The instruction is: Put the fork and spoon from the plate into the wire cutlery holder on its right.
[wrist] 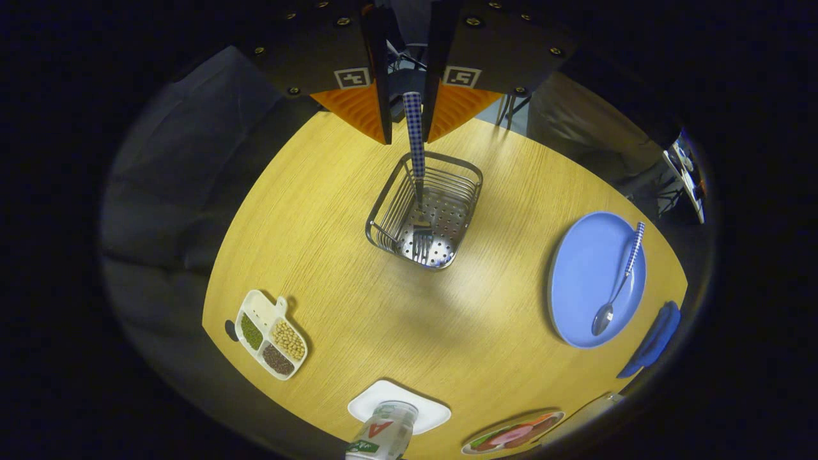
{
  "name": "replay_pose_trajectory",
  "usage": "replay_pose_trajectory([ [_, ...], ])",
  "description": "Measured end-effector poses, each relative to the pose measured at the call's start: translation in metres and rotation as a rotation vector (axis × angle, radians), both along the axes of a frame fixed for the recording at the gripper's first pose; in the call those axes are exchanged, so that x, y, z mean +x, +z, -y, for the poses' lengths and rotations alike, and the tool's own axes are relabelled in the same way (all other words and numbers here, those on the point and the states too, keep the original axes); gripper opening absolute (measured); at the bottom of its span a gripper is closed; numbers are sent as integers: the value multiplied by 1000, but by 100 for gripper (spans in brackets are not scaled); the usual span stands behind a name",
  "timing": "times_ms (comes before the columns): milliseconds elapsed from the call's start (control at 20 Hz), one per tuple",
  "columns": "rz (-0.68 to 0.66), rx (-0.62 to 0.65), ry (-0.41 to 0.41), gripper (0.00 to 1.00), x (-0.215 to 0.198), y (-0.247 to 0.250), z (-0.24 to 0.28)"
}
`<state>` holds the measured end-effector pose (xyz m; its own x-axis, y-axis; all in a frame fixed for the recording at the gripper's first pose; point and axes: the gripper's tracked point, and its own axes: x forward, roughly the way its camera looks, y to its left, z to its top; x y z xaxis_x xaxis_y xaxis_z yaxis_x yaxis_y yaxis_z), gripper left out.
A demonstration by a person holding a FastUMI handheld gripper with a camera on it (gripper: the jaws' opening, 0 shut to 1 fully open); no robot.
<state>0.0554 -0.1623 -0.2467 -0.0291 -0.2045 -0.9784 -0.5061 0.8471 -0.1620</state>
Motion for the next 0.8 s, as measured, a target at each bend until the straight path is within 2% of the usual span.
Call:
replay_pose_trajectory([
  [450,99,115,-22,27,-33,31,-49],
  [800,152,200,-16,27,-58,27,-109],
])
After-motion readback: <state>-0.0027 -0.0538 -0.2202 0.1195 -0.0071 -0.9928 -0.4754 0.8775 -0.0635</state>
